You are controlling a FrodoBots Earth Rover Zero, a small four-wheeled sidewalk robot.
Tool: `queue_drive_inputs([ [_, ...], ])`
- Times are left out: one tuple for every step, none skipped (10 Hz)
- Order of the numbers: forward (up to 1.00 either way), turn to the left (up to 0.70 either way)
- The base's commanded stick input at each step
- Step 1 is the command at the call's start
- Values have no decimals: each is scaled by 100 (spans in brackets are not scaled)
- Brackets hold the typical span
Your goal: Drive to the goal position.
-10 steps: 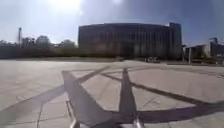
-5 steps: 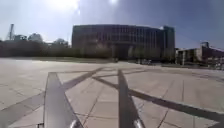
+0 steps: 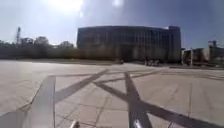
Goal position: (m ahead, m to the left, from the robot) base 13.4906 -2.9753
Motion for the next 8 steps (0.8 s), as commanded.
queue_drive_inputs([
  [100, -38],
  [100, -40],
  [100, -40],
  [100, -40],
  [100, -40],
  [100, -40],
  [100, -40],
  [100, -40],
])
